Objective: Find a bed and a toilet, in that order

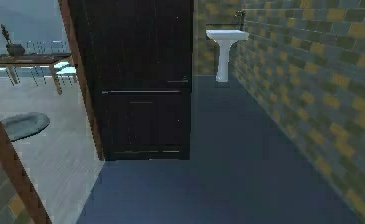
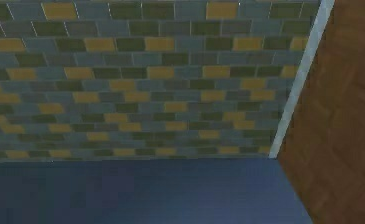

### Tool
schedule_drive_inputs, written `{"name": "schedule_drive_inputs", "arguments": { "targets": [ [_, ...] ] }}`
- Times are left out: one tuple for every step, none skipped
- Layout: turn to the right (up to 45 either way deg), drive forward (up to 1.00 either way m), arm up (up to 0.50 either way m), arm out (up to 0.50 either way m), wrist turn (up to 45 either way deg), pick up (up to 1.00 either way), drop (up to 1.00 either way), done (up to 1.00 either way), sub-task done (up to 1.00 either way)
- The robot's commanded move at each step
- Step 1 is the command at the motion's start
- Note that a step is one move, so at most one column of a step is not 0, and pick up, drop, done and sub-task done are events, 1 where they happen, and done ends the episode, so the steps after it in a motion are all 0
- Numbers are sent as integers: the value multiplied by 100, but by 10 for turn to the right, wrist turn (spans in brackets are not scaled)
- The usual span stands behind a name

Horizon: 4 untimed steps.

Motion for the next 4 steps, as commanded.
{"name": "schedule_drive_inputs", "arguments": {
  "targets": [
    [0,95,0,0,0,0,0,0,0],
    [-450,0,0,0,0,0,0,0,0],
    [-360,0,0,0,0,0,0,0,0],
    [-30,0,0,0,0,0,0,0,0]
  ]
}}
